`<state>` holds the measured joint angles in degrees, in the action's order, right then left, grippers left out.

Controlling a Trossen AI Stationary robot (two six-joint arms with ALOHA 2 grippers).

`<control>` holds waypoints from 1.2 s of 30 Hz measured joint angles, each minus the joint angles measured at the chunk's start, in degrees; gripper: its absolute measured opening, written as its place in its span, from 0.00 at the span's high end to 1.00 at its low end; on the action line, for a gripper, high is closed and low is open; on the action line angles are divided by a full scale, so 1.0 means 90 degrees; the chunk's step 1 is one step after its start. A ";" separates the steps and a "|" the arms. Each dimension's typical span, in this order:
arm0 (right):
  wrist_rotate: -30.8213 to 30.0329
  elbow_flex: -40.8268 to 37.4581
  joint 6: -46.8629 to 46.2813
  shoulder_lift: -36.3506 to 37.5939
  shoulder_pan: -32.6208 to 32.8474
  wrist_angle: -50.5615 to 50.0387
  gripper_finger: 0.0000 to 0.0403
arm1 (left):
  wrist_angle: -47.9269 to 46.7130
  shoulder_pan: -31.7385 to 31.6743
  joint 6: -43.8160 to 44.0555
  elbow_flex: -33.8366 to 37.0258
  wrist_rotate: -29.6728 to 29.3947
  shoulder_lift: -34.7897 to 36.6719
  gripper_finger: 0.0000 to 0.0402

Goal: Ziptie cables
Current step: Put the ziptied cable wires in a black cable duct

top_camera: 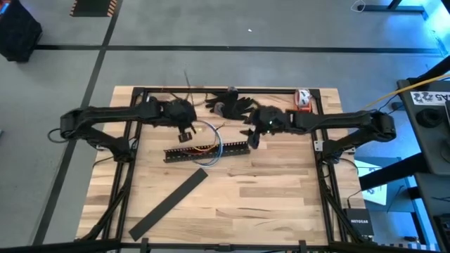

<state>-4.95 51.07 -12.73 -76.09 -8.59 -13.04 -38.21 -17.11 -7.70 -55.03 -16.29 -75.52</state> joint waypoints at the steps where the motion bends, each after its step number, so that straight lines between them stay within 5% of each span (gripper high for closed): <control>1: 0.0000 0.0000 -0.0005 0.0061 -0.0105 0.0034 0.48 | -0.0044 0.0064 0.0029 -0.0224 -0.0065 0.0187 0.94; 14: 0.2204 -0.0005 -0.0152 -0.0868 -0.0496 0.2459 0.48 | -0.0227 0.0624 0.0096 -0.1599 -0.0379 0.1382 0.95; 36: 0.2842 -0.0002 -0.0105 -0.1574 -0.0314 0.4827 0.48 | -0.0308 0.0785 -0.0004 -0.1695 -0.0357 0.1419 0.96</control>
<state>20.63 51.05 -13.68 -90.26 -11.42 30.40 -40.98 -10.04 -7.74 -70.28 -19.51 -62.74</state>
